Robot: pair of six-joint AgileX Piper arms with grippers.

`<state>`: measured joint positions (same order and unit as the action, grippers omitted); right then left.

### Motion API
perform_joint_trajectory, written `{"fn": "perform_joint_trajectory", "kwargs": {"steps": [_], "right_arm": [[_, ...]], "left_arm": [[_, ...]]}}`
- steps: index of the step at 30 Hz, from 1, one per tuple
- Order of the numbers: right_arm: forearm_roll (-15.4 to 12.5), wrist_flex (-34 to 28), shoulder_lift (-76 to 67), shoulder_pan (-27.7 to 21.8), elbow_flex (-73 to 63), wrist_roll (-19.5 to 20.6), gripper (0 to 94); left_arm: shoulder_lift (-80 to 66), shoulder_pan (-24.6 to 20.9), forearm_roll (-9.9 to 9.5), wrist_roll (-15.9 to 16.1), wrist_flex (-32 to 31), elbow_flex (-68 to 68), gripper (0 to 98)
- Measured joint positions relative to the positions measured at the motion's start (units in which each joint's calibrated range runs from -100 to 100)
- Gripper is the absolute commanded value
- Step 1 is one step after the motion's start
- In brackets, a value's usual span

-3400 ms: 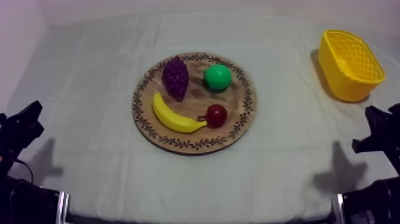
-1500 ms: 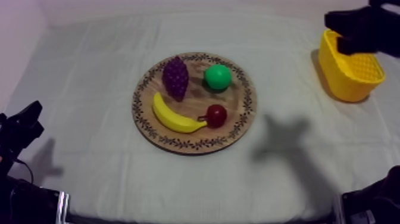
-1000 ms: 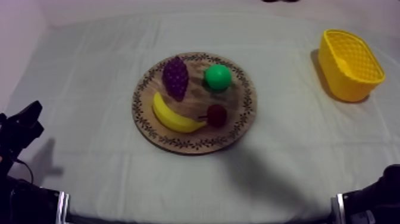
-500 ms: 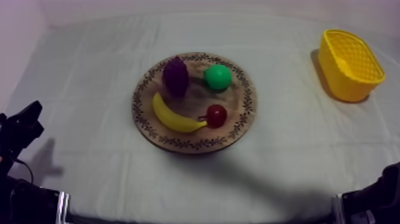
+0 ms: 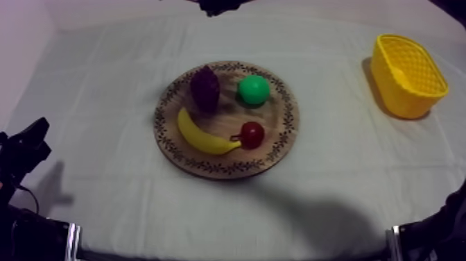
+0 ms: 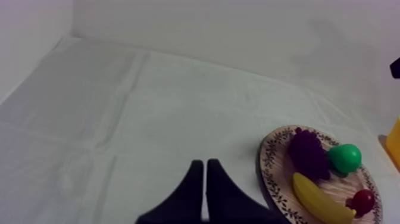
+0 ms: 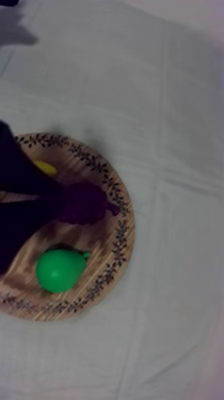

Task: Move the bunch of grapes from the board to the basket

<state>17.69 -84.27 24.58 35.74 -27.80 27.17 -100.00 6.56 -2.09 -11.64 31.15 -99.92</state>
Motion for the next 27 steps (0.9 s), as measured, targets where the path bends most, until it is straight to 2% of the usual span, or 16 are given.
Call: {"fn": "perform_joint_trajectory", "kwargs": {"steps": [6, 13, 16, 20, 27], "right_arm": [[-1.4, -0.1, 2.0, -0.5, 0.1, -0.3, 20.9], [-3.5, 2.8, 3.1, -1.0, 0.9, -1.3, 54.2], [-4.3, 3.6, 3.3, -1.0, 1.9, -1.6, 63.6], [-4.8, 6.1, 3.5, -1.0, 3.4, -1.7, 67.6], [-4.8, 11.6, 5.8, -1.1, 6.7, -1.2, 68.2]], "left_arm": [[0.0, 0.0, 0.0, 0.0, 0.0, 0.0, 0.1], [0.0, 0.0, 0.0, 0.0, 0.0, 0.0, 0.1], [0.0, 0.0, 0.0, 0.0, 0.0, 0.0, 0.1], [0.0, 0.0, 0.0, 0.0, 0.0, 0.0, 0.1], [0.0, 0.0, 0.0, 0.0, 0.0, 0.0, 0.1]]}}
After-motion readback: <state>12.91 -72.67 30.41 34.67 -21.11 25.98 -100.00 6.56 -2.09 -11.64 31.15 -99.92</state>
